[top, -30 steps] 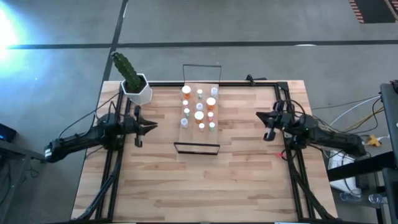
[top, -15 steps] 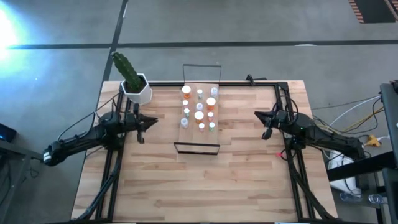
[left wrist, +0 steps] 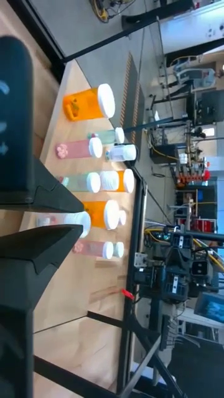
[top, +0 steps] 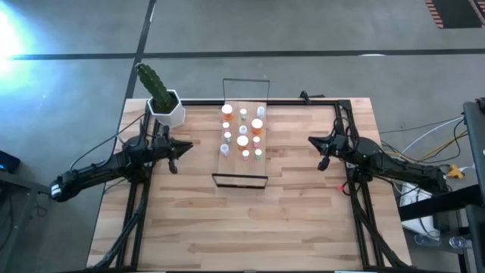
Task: Pick and place medicine bottles onto shelf by color
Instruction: Return to home position
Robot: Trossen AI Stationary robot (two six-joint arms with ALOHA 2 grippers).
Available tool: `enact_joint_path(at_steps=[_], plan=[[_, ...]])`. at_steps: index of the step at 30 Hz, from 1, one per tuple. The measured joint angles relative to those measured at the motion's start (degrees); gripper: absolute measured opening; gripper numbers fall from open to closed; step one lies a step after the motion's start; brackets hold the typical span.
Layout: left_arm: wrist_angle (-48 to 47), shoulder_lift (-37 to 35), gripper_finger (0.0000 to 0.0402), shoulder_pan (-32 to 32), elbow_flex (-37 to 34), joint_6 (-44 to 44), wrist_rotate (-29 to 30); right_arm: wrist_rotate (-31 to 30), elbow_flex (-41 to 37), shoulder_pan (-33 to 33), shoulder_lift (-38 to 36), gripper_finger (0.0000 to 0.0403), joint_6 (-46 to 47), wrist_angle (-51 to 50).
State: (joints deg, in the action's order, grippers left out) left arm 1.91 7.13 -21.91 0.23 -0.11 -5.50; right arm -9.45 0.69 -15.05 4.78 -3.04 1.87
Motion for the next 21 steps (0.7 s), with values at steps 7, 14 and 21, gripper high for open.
enact_joint_path(at_steps=[7, 14, 21], plan=[[0.25, 1.29, 0.0024, 0.0, 0.0, 0.03, -0.02, -0.01, 0.0, 0.0, 0.56, 0.0013, 0.04, 0.1], [0.46, 2.45, 0.0024, 0.0, 0.02, 0.05, -0.02, -0.01, -0.02, 0.0, 0.56, 0.0013, -0.03, 0.11], [0.52, 2.98, 0.0024, 0.0, 0.01, 0.08, -0.03, -0.01, -0.02, 0.0, 0.56, 0.0013, 0.02, 0.11]])
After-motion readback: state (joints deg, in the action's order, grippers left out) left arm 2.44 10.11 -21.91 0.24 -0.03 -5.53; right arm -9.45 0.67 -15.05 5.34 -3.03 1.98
